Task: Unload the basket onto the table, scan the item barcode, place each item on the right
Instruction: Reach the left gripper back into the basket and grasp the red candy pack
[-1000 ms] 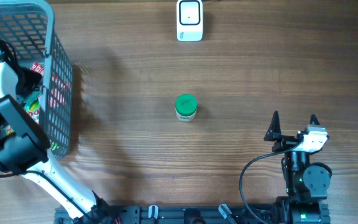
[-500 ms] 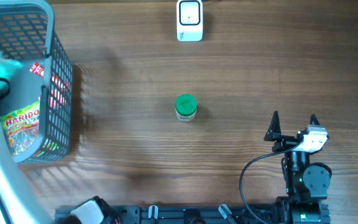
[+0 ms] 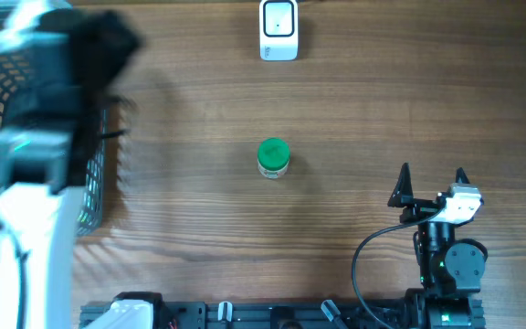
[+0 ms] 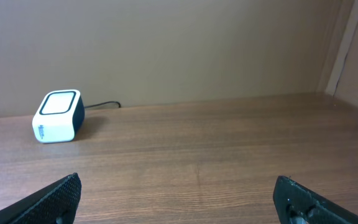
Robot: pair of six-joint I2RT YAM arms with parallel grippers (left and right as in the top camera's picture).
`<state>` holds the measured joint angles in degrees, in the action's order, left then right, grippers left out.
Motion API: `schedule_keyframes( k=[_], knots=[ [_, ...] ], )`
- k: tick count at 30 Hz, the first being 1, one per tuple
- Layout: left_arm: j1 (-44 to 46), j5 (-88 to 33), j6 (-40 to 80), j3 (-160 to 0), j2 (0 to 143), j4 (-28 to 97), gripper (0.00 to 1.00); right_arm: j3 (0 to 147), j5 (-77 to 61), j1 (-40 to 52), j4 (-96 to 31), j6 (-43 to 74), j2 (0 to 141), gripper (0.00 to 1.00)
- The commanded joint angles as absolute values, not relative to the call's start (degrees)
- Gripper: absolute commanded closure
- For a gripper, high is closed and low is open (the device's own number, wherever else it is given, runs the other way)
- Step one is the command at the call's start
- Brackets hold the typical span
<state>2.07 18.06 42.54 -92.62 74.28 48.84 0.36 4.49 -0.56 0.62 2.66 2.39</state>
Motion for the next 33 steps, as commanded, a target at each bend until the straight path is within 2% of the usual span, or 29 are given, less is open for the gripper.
schedule_keyframes(
  k=[1,4,6,10,18,21,30,31,33],
  knots=[
    [-11.5,16.9,43.1,-93.0,68.6,52.8,0.0,0.3,3.7,-0.4,0.8,1.9,2.2,0.0],
    [-22.8,10.1,47.5,-93.0,69.6,57.4,0.0,0.3,3.7,-0.4,0.8,1.9,2.2,0.0],
    [-31.5,0.6,47.6,-93.0,72.5,59.8,0.0,0.3,3.7,-0.4,0.8,1.9,2.2,0.0],
    [-39.4,-6.3,43.5,-93.0,83.5,63.8,0.0,0.3,3.7,-0.4,0.8,1.9,2.2,0.0],
    [-39.5,-14.8,31.9,-93.0,107.5,65.6,0.0,0.3,3.7,-0.4,0.8,1.9,2.2,0.0],
    [-38.7,-14.8,31.7,-93.0,113.8,64.9,0.0,0.3,3.8,-0.4,0.8,1.9,2.2,0.0],
    [-32.5,-14.3,31.7,-93.0,121.5,58.6,0.0,0.3,3.8,-0.4,0.8,1.9,2.2,0.0],
    [-31.9,-13.5,31.9,-93.0,121.7,58.3,0.06,0.3,3.7,-0.4,0.8,1.9,2.2,0.0],
    [-30.6,-9.7,31.9,-93.0,121.7,58.0,0.47,0.3,3.7,-0.4,0.8,1.9,2.2,0.0]
  ],
)
